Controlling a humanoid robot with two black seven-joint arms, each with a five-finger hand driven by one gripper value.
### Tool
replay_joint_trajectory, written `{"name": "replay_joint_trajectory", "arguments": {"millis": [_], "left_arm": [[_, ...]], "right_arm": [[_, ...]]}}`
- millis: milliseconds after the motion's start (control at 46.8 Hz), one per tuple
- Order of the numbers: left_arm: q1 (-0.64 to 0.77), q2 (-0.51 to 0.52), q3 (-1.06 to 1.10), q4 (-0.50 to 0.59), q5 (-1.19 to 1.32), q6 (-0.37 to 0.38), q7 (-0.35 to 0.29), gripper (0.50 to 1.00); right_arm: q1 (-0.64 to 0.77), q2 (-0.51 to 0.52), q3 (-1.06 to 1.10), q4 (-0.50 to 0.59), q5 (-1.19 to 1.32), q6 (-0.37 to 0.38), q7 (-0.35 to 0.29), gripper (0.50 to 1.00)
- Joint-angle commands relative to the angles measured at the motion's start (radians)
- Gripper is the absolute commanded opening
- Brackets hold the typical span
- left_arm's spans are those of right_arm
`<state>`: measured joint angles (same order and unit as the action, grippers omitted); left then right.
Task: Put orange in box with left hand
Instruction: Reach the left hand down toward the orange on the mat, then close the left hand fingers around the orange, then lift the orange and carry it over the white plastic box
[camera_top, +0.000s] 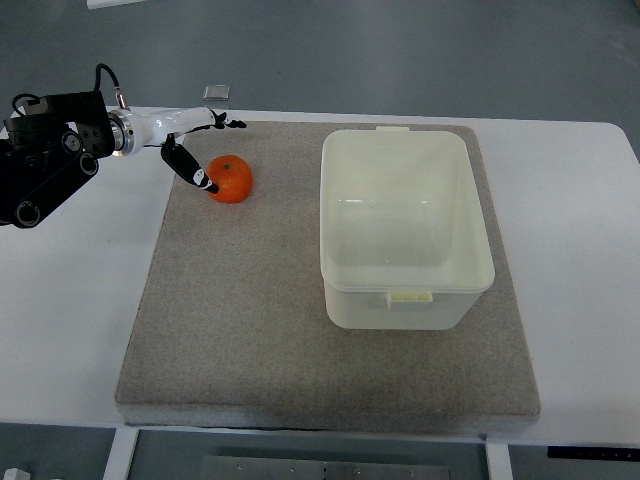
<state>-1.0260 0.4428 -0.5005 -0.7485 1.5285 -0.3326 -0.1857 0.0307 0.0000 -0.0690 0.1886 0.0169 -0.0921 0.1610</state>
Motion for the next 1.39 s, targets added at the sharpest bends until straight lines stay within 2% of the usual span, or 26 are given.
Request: {"name": "replay_joint_trajectory", "arguments": {"millis": [0,214,385,492,535,856,984,1134,1369], "left_arm": [[-0.009,-0.001,0.031,-0.008,0.036,0.0,0.0,0.994],[-0.014,-0.003,0.059,-0.014,0.051,0.0,0.0,0.994],[-0.014,-0.004,0.082,-0.014,0.068,0.0,-0.001,0.971],[-0.016,-0.01,0.083,-0.017,0.07,0.001,0.0,0.932],[-0.016,-0.012,0.083,-0.018,0.071,0.001,0.0,0.885],[-0.016,-0.013,0.085,-0.02,0.113,0.001,0.0,0.645],[-0.02,-0.007,0.085,-0.022,0.113,0.001,0.0,0.5],[-0.039,0.008,0.083,-0.052,0.113,0.0,0.0,0.5],[-0.115,0.089,0.079,-0.137,0.099,-0.019,-0.003,0.5]], "right_arm": [[0.0,0.0,0.0,0.0,0.0,0.0,0.0,0.932],[0.0,0.0,0.0,0.0,0.0,0.0,0.0,0.932],[0.0,0.0,0.0,0.0,0.0,0.0,0.0,0.932],[0.0,0.0,0.0,0.0,0.0,0.0,0.0,0.932],[0.0,0.0,0.0,0.0,0.0,0.0,0.0,0.932],[0.0,0.0,0.0,0.0,0.0,0.0,0.0,0.932],[0.0,0.0,0.0,0.0,0.0,0.0,0.0,0.932],[0.0,0.0,0.0,0.0,0.0,0.0,0.0,0.932],[0.0,0.0,0.0,0.0,0.0,0.0,0.0,0.932]]}}
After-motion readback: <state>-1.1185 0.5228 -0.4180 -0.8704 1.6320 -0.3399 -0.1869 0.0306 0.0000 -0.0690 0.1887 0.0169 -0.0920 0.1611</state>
